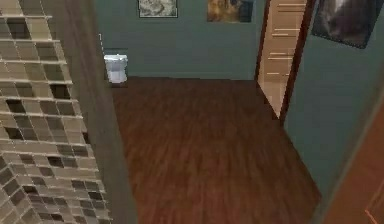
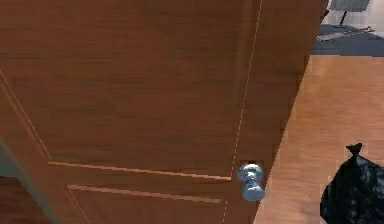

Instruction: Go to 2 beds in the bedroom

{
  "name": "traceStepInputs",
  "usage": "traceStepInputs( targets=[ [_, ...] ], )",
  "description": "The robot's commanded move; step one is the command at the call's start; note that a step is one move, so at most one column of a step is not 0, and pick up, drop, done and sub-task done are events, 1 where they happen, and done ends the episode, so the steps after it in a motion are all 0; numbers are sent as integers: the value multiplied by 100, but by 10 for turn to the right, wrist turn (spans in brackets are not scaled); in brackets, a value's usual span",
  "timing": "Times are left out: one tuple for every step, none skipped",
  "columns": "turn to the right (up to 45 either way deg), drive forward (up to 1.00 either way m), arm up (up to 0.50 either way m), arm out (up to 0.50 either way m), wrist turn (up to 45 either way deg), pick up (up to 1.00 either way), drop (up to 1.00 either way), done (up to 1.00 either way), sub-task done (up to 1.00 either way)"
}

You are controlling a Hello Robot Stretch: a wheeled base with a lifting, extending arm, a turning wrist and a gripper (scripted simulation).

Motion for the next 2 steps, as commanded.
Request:
traceStepInputs(
  targets=[
    [60, 0, 0, 0, 0, 0, 0, 0, 0],
    [0, 75, 0, 0, 0, 0, 0, 0, 0]
  ],
)
